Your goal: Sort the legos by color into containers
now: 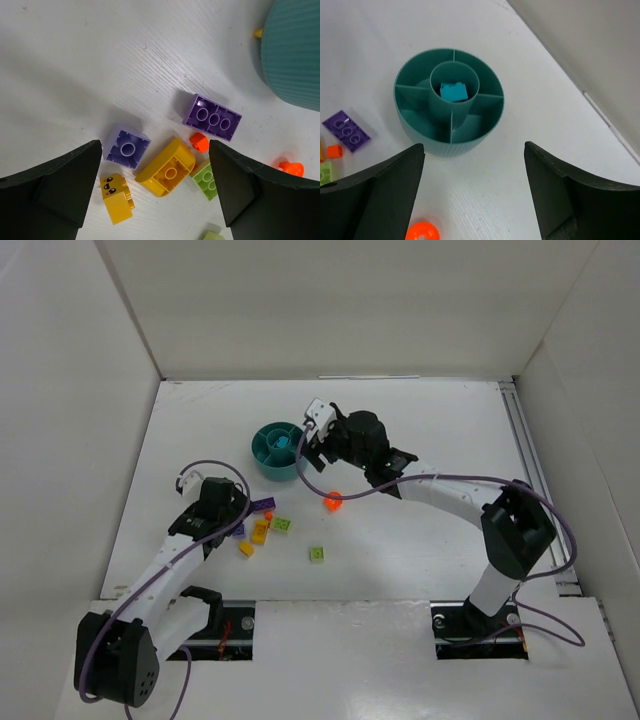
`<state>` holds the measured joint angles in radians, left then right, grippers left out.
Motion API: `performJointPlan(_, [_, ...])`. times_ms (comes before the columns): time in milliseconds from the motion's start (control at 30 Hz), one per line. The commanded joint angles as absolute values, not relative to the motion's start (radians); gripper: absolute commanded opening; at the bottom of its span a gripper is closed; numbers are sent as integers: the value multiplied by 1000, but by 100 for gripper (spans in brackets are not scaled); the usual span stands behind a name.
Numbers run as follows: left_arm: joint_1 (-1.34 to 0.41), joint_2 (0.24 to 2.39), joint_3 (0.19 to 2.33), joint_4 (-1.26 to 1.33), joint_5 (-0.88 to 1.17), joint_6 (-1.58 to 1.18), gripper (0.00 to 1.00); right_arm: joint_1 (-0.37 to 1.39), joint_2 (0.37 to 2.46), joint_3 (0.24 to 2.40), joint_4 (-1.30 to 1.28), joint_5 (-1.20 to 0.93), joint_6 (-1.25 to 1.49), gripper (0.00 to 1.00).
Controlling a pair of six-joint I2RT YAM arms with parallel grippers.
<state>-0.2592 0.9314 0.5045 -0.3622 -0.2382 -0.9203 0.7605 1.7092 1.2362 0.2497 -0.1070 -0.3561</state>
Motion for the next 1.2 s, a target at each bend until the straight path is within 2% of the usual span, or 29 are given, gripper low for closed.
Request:
performJointPlan(0, [-255,905,477,-330,-218,-890,85,750,1668,1181,275,-81,-336,85])
performJointPlan(267, [-255,1005,466,-394,-242,-965,77,750,1638,1129,284,-61,-318,85])
performJointPlan(667, [-255,1069,448,-336,-233,-965,48,730,1638,1098,284,-52,-287,85])
performJointPlan(733, [-255,1078,448,-336,-233,-956,48,730,1638,1098,284,-52,-287,85])
performJointPlan(1033, [-255,1118,459,-328,-233,-956,36,730,1592,1065,284,-43,-287,85])
performJointPlan(1167, [-255,1083,526,-348,-256,-937,35,730,1552,1028,284,-32,-278,85])
